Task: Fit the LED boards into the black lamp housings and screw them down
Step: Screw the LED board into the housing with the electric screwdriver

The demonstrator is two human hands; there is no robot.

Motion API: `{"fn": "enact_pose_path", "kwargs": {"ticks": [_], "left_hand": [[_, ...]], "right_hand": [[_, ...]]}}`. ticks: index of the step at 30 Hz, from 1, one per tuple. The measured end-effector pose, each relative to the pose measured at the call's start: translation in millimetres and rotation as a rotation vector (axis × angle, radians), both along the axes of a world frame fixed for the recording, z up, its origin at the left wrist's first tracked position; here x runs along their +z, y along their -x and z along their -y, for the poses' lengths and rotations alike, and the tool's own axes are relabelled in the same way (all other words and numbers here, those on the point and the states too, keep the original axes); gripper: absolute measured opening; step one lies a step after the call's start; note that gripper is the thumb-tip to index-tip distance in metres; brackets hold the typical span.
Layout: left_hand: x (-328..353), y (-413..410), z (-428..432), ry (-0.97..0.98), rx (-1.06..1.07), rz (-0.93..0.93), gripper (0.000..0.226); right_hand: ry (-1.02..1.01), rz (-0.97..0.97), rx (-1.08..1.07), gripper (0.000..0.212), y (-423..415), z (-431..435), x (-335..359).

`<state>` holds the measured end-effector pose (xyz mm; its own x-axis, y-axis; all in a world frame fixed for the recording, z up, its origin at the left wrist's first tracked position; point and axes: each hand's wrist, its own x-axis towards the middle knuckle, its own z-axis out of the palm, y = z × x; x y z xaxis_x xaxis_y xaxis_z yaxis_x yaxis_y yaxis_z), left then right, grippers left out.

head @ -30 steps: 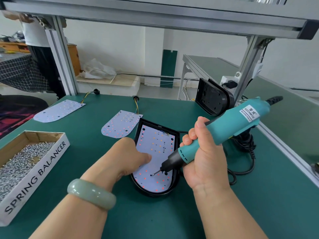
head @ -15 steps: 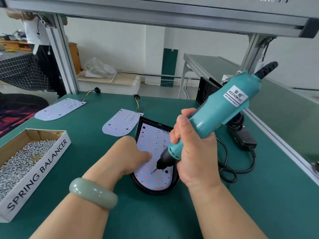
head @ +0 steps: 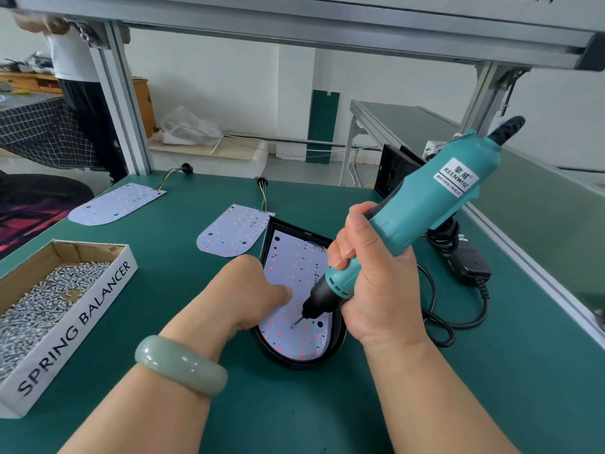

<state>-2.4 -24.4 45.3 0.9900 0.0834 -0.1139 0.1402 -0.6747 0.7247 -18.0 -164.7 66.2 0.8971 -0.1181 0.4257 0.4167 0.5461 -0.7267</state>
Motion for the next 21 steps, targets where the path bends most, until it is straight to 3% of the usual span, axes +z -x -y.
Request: {"fn": "enact_pose_path", "kwargs": {"ticks": [10,16,21], "left_hand": [[-1,-1,-1,-0.012,0.004,-0.031,0.042],[1,-1,1,-0.102,0.004,-0.023,0.040],[0,-3,0,-0.064,-0.012,-0.051,0.044]], "right_hand": [[0.189,0.085,0.129,0.013,10,-5,-1],[0.299,0.078,0.073,0.026,7,-15,3],[0.226,0.041,0.076,0.025,3,-14,0]]}}
